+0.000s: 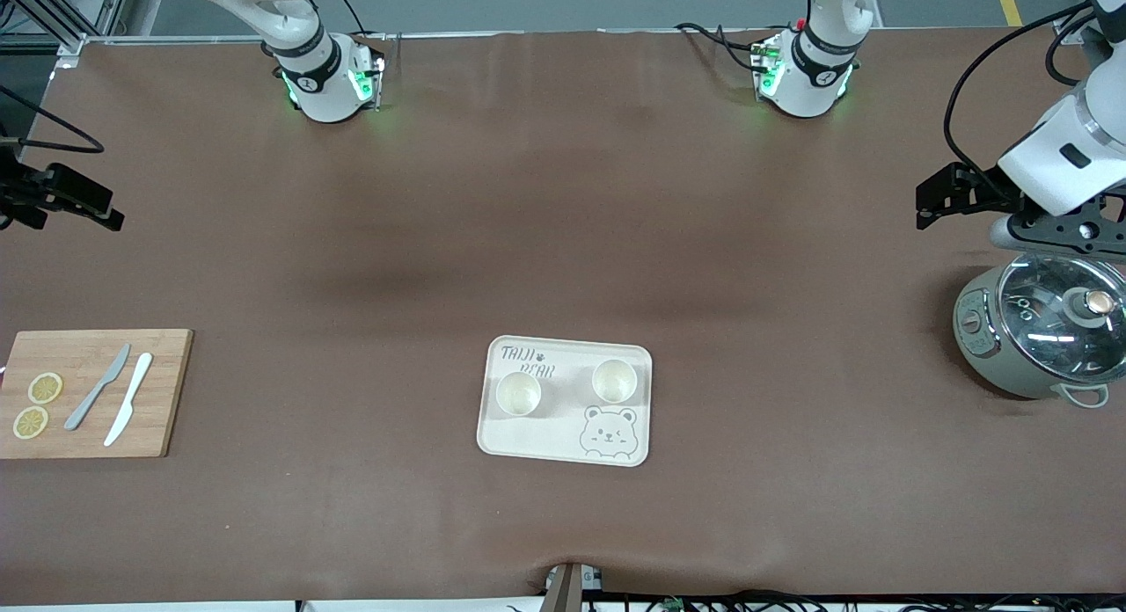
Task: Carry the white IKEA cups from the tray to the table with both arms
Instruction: 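Move the left gripper from the pot toward the cup on the tray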
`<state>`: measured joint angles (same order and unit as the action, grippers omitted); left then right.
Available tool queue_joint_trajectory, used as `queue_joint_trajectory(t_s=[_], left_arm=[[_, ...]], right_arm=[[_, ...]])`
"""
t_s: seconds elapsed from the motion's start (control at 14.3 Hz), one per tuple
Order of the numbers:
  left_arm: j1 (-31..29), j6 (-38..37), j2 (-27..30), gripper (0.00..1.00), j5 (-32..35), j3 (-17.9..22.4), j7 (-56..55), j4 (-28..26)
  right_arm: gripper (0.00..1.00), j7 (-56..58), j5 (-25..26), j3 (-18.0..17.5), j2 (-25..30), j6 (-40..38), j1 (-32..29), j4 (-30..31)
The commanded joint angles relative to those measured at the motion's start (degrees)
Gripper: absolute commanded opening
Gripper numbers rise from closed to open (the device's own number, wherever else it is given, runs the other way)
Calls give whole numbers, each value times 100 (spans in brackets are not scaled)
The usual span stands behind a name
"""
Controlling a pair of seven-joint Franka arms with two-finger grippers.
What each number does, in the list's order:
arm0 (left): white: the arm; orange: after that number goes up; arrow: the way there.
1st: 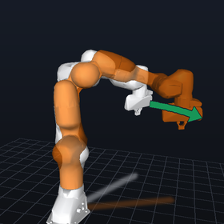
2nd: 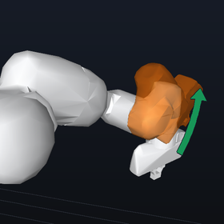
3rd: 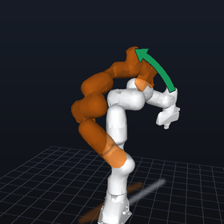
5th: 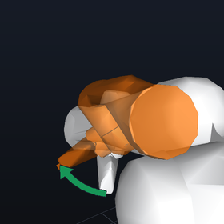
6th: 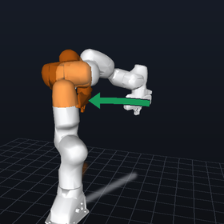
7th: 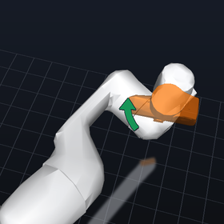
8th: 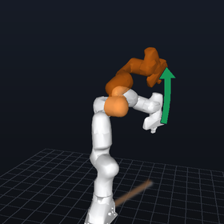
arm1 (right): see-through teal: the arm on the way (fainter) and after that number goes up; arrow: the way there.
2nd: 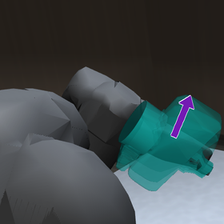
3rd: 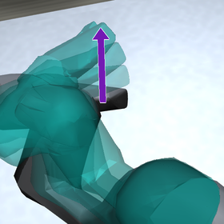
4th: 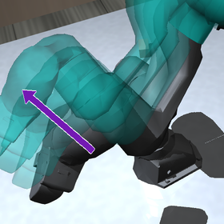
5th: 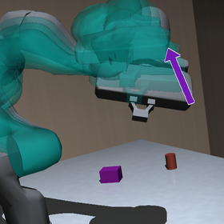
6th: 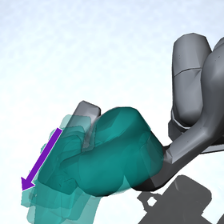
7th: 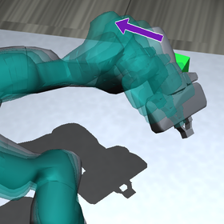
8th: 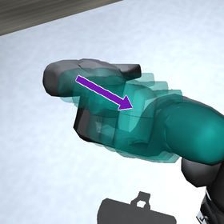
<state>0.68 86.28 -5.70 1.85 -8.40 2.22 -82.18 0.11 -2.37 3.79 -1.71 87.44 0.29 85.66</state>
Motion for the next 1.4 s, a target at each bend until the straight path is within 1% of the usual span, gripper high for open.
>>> queue_joint_trajectory(t_s=[0.0, 0.49, 0.63, 0.84, 0.91, 1.12, 1.26, 1.33], left_arm=[[-6, -23, 7, 100, 114, -22, 24, 18], [47, -15, -107, 100, 70, -100, -64, 27], [47, 3, -273, 100, 79, -101, 59, 27], [125, 116, -458, 100, 44, -110, -73, 18], [195, 265, -502, 100, 26, -110, -142, 18], [607, 415, -791, 100, 44, -136, -1090, 44], [898, 468, -1064, 100, 70, -162, -1224, 62], [1047, 617, -1169, 100, 70, -162, -1294, 71]], right_arm=[[100, -38, -61, -27, 4, -7, -56, -58], [100, -29, -61, -27, -49, -16, -56, -49], [100, -29, -61, -27, -49, -16, -56, -40], [100, -29, -61, -27, -57, -16, -56, -40], [100, -29, -61, -27, -57, -16, -56, -40], [100, -29, -53, -27, -57, -25, -56, -40], [100, -29, -53, -27, -66, -25, -56, -32], [100, -29, -53, -27, -66, -16, -56, -40]])
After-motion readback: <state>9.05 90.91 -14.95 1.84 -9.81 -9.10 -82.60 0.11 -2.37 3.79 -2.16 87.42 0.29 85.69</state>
